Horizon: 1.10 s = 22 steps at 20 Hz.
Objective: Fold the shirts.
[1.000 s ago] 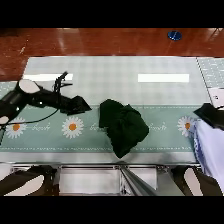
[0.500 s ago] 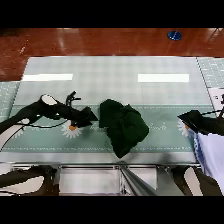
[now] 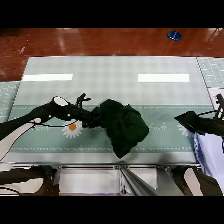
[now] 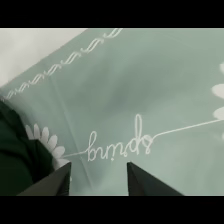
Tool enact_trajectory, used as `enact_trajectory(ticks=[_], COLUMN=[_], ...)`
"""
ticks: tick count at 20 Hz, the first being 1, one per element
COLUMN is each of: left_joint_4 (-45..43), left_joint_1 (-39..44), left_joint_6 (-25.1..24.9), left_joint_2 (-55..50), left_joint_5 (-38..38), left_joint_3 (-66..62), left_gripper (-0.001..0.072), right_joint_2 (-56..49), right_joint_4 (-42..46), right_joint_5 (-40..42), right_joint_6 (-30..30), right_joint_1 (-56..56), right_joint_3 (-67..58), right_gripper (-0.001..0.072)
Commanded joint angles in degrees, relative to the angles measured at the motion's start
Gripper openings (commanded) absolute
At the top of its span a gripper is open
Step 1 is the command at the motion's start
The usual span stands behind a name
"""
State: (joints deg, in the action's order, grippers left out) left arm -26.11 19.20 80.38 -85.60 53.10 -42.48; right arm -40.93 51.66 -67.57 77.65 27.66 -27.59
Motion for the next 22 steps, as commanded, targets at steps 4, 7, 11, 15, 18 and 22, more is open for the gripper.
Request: enact_trajectory(ticks=[4, 7, 11, 15, 18, 22], left_joint_4=[0.57, 0.55, 0.39, 0.39, 0.39, 0.39], left_joint_1=[0.46, 0.42, 0.42, 0.46, 0.46, 0.46], left_joint_6=[-3.69, -6.88, -6.88, -6.86, -6.86, -6.86], left_joint_2=[-2.82, -3.04, -3.06, -3.1, -3.1, -3.1], left_joint_5=[0.17, 1.16, 1.29, 1.46, 1.57, 1.62], left_joint_3=[-4.61, -7.28, -8.24, -8.24, -8.24, -8.24], left_gripper=[0.0104, 0.0025, 0.0025, 0.0025, 0.0025, 0.0025], right_joint_2=[0.02, 0.02, 0.04, -0.02, -3.28, -11.74], right_joint_4=[0.31, 0.26, -8.83, -13.11, -7.96, -13.2], right_joint_5=[2.45, -0.39, -2.71, 1.29, 1.75, 9.51], right_joint_6=[4.85, 6.01, 5.57, 5.66, 8.02, 5.16], right_joint_1=[-11.93, -17.07, -23.54, -27.78, -31.36, -38.14], right_joint_3=[0.0, 0.0, -0.02, -0.02, -0.02, -0.02], right_gripper=[0.0408, 0.0409, 0.0409, 0.0408, 0.0409, 0.0408])
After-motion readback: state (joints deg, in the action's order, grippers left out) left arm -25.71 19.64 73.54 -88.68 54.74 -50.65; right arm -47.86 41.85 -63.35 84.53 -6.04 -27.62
